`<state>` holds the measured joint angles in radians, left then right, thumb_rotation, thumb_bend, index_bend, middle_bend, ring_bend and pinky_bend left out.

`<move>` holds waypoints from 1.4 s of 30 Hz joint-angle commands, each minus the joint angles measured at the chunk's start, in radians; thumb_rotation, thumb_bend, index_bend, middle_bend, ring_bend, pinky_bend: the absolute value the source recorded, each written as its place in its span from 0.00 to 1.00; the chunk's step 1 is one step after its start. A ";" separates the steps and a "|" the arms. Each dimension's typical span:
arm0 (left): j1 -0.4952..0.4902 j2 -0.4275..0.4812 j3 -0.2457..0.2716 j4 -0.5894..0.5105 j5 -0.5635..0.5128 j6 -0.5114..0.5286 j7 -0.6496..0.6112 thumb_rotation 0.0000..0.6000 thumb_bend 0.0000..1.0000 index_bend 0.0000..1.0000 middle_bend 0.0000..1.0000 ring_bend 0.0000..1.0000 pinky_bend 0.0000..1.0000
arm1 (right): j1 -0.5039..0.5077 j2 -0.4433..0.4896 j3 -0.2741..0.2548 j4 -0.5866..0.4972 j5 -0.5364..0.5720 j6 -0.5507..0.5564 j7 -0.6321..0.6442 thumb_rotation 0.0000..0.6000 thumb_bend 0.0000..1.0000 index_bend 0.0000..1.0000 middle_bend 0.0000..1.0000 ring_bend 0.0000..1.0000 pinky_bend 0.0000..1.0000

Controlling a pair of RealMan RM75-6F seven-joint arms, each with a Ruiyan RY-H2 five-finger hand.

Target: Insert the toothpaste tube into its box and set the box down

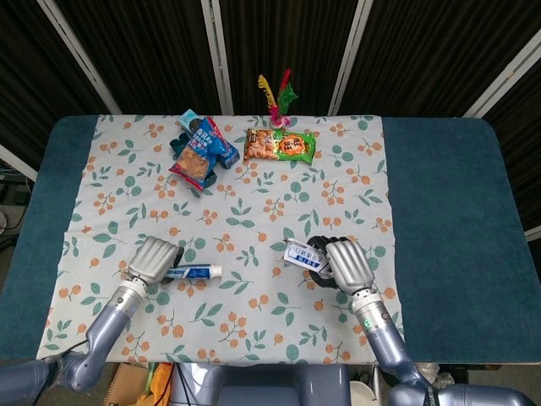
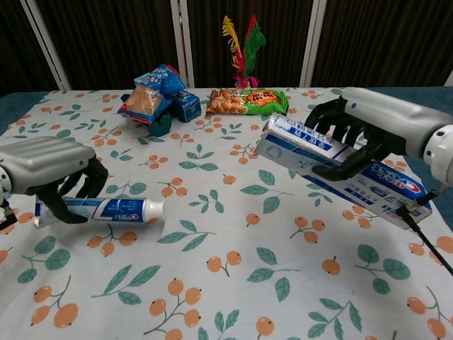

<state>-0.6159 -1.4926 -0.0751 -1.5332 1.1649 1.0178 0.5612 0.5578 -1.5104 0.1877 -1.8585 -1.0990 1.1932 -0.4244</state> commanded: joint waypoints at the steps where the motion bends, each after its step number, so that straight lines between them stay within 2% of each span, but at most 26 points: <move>1: -0.032 0.052 -0.049 0.015 0.058 0.017 -0.058 1.00 0.47 0.70 0.72 0.65 0.66 | 0.001 0.015 0.007 -0.004 -0.003 0.001 0.006 1.00 0.36 0.50 0.56 0.45 0.42; 8: -0.135 0.181 -0.160 0.041 0.146 -0.017 -0.141 1.00 0.47 0.70 0.72 0.65 0.66 | 0.001 0.049 0.027 0.002 0.009 -0.004 0.029 1.00 0.36 0.50 0.56 0.45 0.42; 11: -0.193 0.242 -0.193 0.057 0.225 -0.049 -0.224 1.00 0.47 0.70 0.72 0.65 0.66 | 0.000 0.057 0.032 0.003 0.016 -0.003 0.038 1.00 0.36 0.50 0.56 0.45 0.42; 16: -0.282 0.321 -0.196 0.098 0.387 -0.094 -0.422 1.00 0.47 0.70 0.72 0.65 0.66 | 0.002 0.061 0.032 -0.001 0.017 -0.002 0.036 1.00 0.36 0.50 0.56 0.45 0.42; 22: -0.359 0.372 -0.178 0.122 0.496 -0.124 -0.532 1.00 0.47 0.70 0.72 0.65 0.66 | 0.011 0.057 0.049 -0.014 0.038 0.002 0.029 1.00 0.36 0.50 0.56 0.45 0.42; 30: -0.418 0.388 -0.162 0.107 0.540 -0.158 -0.535 1.00 0.47 0.70 0.73 0.65 0.66 | 0.013 0.068 0.060 -0.045 0.048 0.019 0.021 1.00 0.36 0.50 0.56 0.45 0.42; 42: -0.442 0.375 -0.151 0.063 0.491 -0.205 -0.386 1.00 0.47 0.71 0.73 0.65 0.66 | 0.000 0.104 0.053 -0.093 0.051 0.028 0.039 1.00 0.36 0.50 0.56 0.45 0.42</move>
<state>-1.0551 -1.1109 -0.2252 -1.4642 1.6712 0.8196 0.1537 0.5594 -1.4091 0.2427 -1.9477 -1.0470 1.2208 -0.3876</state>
